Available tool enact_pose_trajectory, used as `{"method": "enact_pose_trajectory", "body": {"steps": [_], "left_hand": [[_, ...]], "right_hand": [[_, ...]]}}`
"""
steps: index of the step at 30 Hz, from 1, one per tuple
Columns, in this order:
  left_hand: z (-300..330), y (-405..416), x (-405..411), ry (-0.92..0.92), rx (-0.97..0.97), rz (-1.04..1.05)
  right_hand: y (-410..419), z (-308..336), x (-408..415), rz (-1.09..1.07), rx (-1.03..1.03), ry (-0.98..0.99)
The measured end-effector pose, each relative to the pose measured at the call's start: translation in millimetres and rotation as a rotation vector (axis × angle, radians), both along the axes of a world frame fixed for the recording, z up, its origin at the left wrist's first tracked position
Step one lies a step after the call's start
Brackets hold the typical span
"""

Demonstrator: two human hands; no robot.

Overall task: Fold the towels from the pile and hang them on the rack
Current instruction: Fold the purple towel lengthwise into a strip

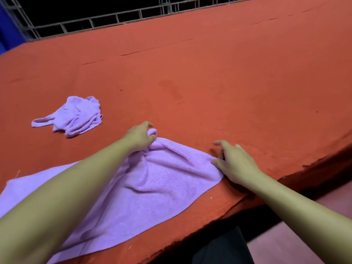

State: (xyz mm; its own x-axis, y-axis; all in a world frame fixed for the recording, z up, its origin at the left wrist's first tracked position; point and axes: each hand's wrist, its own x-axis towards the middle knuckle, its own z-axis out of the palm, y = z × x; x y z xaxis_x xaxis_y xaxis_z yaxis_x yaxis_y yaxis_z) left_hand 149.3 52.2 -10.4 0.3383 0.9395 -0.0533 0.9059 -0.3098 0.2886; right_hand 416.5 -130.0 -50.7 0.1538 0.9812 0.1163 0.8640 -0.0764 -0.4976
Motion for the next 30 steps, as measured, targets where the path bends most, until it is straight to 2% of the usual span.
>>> {"method": "enact_pose_trajectory", "body": {"steps": [4, 9, 13, 17, 21, 25, 30], "left_hand": [[9, -14, -11, -0.256, 0.012, -0.102], [29, -16, -22, -0.545, 0.116, -0.111], [43, -11, -22, -0.582, 0.17, -0.112], [37, -2, -5, -0.514, 0.178, -0.113], [29, 1, 15, -0.602, 0.157, -0.095], [36, -14, 19, -0.747, 0.169, -0.122], [52, -32, 14, -0.922, 0.153, -0.109]], "right_hand": [[0, 0, 4, 0.038, 0.05, 0.111], [-16, 11, 25, -0.078, 0.228, 0.216], [-35, 18, 46, -0.156, 0.226, 0.2], [-42, 16, 47, -0.131, 0.122, 0.025], [-11, 25, 28, -0.032, 0.221, 0.021], [57, 40, -9, 0.053, 0.236, 0.213], [133, 61, -59, 0.227, -0.066, 0.569]]}}
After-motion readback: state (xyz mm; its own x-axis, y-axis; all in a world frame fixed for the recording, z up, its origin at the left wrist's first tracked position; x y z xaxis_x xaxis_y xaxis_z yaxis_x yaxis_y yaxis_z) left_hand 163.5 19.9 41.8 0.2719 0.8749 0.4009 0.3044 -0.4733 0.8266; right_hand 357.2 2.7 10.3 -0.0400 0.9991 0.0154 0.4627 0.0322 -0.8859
